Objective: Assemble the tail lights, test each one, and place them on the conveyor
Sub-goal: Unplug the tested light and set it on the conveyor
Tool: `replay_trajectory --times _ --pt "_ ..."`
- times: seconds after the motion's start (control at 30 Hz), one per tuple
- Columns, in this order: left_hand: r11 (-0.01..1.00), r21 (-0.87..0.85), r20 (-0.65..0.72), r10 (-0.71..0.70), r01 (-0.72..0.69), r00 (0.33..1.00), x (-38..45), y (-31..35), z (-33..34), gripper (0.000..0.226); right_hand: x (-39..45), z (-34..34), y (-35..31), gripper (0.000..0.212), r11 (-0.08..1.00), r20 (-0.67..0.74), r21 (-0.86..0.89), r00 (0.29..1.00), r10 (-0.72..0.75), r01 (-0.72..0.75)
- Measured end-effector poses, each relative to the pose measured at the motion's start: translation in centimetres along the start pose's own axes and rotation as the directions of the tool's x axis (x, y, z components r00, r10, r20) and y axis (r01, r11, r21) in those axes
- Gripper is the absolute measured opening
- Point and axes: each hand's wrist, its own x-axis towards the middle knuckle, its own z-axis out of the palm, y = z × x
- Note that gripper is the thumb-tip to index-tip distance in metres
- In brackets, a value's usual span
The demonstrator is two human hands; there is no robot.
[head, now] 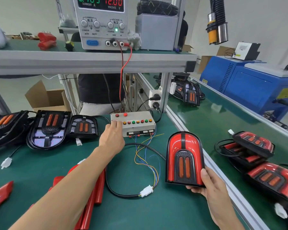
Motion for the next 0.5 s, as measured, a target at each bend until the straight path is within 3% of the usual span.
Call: replay_trajectory --times 0.5 --pt "1.000 -0.016 0.008 -0.006 0.006 1.000 -0.07 -0.28 0.18 0.053 -0.01 0.00 -0.19 0.041 1.000 0.010 -0.005 1.000 0.008 -0.008"
